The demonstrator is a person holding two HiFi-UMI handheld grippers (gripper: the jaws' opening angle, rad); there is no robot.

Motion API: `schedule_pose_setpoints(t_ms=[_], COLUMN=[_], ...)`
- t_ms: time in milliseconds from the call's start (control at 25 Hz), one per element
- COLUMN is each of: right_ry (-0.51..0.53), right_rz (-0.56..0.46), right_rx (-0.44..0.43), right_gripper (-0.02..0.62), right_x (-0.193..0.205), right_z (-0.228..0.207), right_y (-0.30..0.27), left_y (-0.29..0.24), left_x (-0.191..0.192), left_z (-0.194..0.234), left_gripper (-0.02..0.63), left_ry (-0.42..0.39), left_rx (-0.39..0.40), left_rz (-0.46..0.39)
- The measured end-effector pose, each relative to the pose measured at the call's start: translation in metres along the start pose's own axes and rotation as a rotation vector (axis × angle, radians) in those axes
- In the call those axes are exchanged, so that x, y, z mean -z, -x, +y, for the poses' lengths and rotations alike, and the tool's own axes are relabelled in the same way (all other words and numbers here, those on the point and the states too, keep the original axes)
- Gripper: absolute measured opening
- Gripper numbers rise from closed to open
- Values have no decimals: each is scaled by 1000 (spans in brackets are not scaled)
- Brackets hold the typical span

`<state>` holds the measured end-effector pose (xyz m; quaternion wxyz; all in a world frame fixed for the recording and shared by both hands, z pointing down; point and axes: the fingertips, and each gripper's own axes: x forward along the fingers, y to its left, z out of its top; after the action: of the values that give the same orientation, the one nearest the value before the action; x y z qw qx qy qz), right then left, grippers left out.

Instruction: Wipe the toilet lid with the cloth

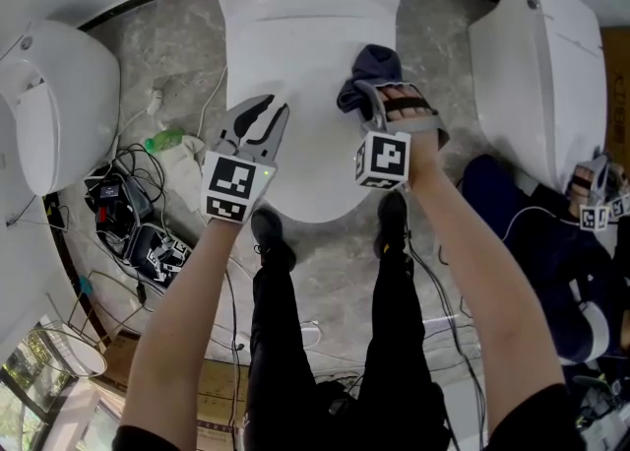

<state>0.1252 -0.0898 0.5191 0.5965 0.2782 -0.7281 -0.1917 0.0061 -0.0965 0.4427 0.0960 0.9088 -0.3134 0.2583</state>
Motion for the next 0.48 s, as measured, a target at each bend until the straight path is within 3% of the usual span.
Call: schedule_pose_setpoints(t_ms=[480], right_ry=[-17], right_rz=[7], right_rx=[-14], right_gripper=[91], right_x=[-5], right_z=[38], right_y=[21], left_y=[0], left_x=[5], left_z=[-13], left_gripper=[91], left_ry=[11], left_rx=[-1], left_rz=[0])
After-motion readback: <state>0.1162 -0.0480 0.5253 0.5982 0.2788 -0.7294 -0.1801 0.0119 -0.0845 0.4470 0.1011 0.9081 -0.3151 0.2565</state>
